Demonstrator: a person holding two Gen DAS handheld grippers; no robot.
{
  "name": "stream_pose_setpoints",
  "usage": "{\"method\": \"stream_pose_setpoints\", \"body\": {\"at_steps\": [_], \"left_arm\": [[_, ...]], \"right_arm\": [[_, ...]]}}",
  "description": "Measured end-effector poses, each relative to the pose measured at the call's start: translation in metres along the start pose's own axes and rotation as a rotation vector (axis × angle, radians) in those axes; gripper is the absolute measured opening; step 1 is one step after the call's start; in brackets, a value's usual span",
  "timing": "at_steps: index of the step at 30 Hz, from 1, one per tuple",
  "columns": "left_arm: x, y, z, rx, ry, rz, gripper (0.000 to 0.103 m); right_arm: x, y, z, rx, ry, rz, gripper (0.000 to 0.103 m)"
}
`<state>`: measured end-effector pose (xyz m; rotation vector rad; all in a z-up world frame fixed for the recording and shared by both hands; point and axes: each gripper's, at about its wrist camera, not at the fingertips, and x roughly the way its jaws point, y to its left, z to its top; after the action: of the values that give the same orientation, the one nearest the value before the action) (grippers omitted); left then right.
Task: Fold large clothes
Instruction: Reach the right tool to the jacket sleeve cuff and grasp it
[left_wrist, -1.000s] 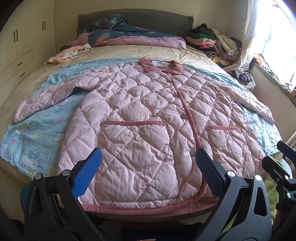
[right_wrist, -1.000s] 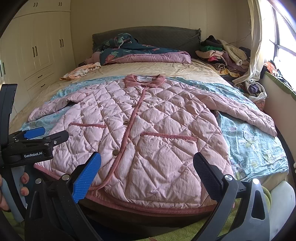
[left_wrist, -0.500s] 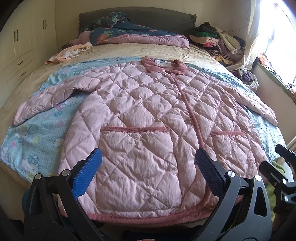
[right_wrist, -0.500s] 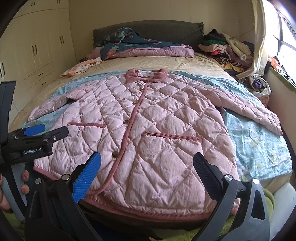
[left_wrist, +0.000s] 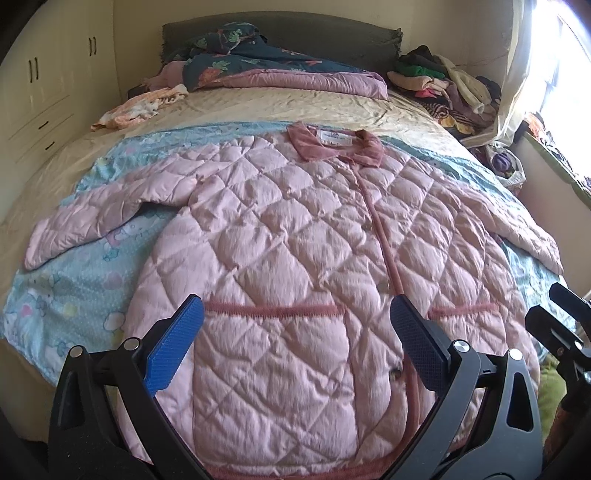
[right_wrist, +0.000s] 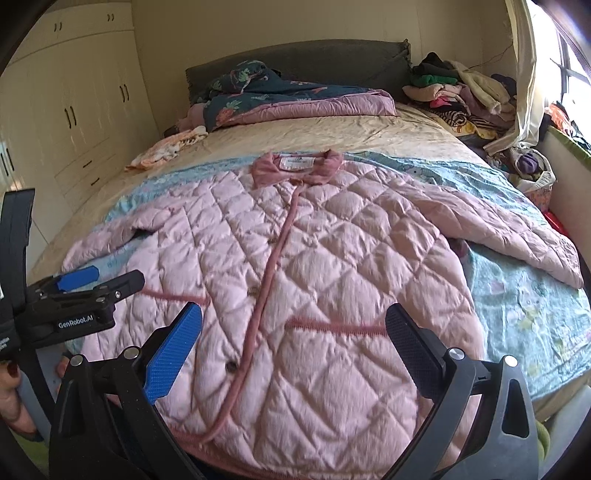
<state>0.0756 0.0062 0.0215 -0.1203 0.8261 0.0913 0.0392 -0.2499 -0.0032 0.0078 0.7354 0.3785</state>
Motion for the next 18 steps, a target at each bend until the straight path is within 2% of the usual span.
{"method": "stream_pose_setpoints", "body": {"at_steps": [8,18], "left_arm": [[0.016,-0.005,0.033,-0.008,0.012,-0.003,0.095],[0.033,-0.022,0.082,-0.003,-0.011,0.015,0.095]], "right_arm": [[0.013,-0.016,0.028,0.026,-0.009,-0.012,0.099],[0.029,-0.050,0.064,0.083,-0.029,-0.055,0.099]]}}
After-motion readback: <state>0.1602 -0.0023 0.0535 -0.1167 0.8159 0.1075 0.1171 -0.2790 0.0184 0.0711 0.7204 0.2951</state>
